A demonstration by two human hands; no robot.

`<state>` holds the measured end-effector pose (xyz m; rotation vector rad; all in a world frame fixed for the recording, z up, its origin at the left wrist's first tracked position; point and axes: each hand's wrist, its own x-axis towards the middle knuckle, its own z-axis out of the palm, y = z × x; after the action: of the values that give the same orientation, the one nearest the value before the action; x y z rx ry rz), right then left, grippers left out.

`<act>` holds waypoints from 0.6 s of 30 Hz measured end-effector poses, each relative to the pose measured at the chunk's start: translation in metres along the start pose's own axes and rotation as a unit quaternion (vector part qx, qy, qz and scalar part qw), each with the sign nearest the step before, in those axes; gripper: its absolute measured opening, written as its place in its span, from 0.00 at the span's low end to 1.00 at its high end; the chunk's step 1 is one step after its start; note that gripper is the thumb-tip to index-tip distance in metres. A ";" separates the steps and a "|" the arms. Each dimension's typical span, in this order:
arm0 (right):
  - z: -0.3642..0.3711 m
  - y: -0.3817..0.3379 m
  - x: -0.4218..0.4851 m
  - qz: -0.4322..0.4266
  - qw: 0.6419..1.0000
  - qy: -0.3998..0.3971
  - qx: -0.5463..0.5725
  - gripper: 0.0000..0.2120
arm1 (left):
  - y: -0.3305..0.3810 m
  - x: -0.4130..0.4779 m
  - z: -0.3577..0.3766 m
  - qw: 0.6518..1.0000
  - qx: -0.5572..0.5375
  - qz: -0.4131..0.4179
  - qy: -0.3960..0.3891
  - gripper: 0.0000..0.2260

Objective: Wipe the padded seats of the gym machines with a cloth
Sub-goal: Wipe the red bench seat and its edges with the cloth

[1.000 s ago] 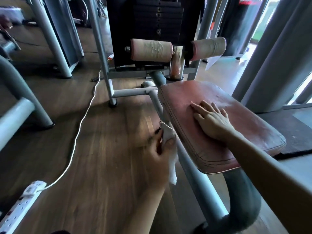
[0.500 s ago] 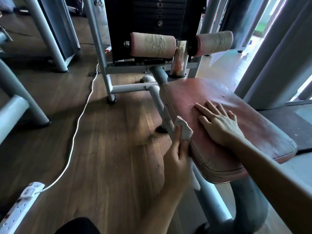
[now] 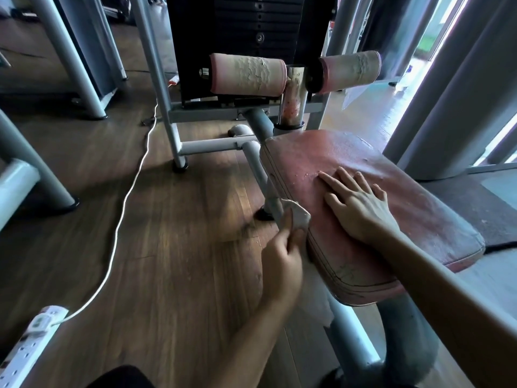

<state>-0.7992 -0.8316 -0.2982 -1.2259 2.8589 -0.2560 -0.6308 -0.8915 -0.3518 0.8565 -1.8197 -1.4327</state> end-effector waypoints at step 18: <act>-0.006 -0.002 -0.001 -0.002 1.000 -0.001 0.023 0.22 | 0.003 0.044 -0.012 0.997 0.027 -0.057 -0.054 0.15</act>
<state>-0.7972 -0.8315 -0.2919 -1.2242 2.8329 -0.3186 -0.6463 -0.9330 -0.3419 0.9407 -1.9243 -1.5333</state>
